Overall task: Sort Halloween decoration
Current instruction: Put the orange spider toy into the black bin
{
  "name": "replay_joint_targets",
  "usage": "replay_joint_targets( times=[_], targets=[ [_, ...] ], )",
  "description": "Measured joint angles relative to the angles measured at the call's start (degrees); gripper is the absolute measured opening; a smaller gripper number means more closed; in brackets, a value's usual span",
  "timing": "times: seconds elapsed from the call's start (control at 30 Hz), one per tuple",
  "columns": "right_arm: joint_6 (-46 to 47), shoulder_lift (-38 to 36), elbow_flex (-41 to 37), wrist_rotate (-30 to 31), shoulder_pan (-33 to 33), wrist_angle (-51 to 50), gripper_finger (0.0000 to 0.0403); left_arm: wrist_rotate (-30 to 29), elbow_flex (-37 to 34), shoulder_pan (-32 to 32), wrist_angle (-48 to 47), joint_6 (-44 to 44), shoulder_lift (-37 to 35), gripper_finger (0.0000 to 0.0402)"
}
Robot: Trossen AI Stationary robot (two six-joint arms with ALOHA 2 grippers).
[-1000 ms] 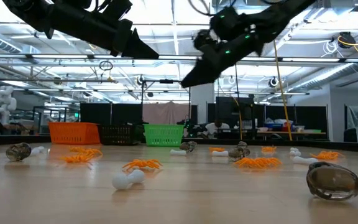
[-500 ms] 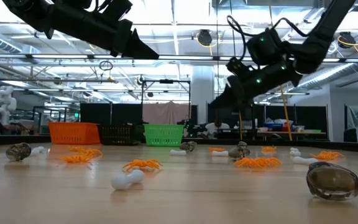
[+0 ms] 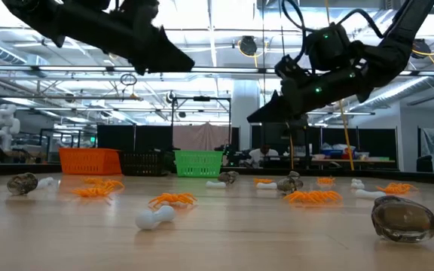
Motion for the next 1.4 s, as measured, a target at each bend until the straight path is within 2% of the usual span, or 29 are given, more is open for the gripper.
replay_joint_targets(
  times=[0.17, 0.3, 0.53, 0.8, 1.13, 1.4],
  targets=[
    [1.8, -1.6, 0.0, 0.0, 1.7, -7.3, 0.0022, -2.0, 0.0, -4.7, -2.8, -1.9, 0.0, 0.0152],
    [1.9, -3.2, 0.0, 0.3, 4.3, -7.4, 0.0022, -4.9, 0.4, -7.5, -4.7, -2.6, 0.0, 0.0152],
    [1.9, -5.6, 0.0, 0.1, 9.8, -9.3, 0.0022, -4.9, 4.8, -12.2, -17.7, -4.5, 0.0, 0.0152],
    [2.0, -5.6, 0.0, 0.4, 19.4, -9.6, 0.0022, -4.8, 5.0, -18.4, -24.8, -7.4, 0.0, 0.0152],
    [4.0, -4.6, 0.1, 11.8, 28.3, -6.5, 0.0022, -4.9, 5.0, -24.9, -40.6, -19.9, 0.0, 0.0152],
    [5.0, 1.3, 0.1, 13.7, 29.9, 0.9, 0.0022, -8.2, 5.0, -29.0, -51.8, -30.5, 0.0, 0.0152]
  ],
)
